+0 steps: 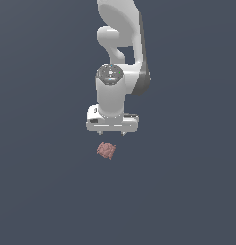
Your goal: Pick up the object and move it to a goal position.
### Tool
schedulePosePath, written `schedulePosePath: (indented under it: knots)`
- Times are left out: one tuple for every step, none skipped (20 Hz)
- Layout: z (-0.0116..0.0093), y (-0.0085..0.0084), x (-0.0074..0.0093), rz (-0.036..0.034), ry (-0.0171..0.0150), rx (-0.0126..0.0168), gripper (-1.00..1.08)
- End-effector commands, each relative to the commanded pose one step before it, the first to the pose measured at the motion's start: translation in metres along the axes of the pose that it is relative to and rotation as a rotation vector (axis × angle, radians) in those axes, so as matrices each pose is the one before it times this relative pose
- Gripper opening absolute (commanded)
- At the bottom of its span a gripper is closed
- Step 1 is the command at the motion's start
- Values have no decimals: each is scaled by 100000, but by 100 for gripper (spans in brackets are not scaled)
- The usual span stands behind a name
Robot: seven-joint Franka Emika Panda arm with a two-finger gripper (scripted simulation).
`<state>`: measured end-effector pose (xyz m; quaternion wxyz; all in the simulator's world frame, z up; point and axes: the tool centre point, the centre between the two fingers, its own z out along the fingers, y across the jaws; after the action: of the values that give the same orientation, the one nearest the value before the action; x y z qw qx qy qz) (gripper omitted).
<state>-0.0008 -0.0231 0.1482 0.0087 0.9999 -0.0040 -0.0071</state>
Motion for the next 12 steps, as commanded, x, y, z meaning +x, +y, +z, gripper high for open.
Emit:
schedulePosePath:
  knots:
    - [0, 1, 0, 0, 0, 0, 100]
    - [-38, 32, 21, 20, 95, -13, 100]
    - [-125, 102, 58, 68, 299, -38, 100]
    - [-193, 165, 98, 111, 472, -61, 100]
    - [-275, 231, 134, 162, 666, -86, 100]
    - [-350, 293, 171, 219, 844, -110, 100]
    - [-381, 318, 185, 260, 915, -120, 100]
    - [-303, 252, 147, 235, 726, -95, 100]
    - [-223, 182, 106, 201, 528, -69, 100]
    - [-143, 114, 66, 159, 333, -42, 100]
    - [-59, 45, 27, 101, 135, -16, 100]
    - [30, -17, -9, 15, -67, 10, 100]
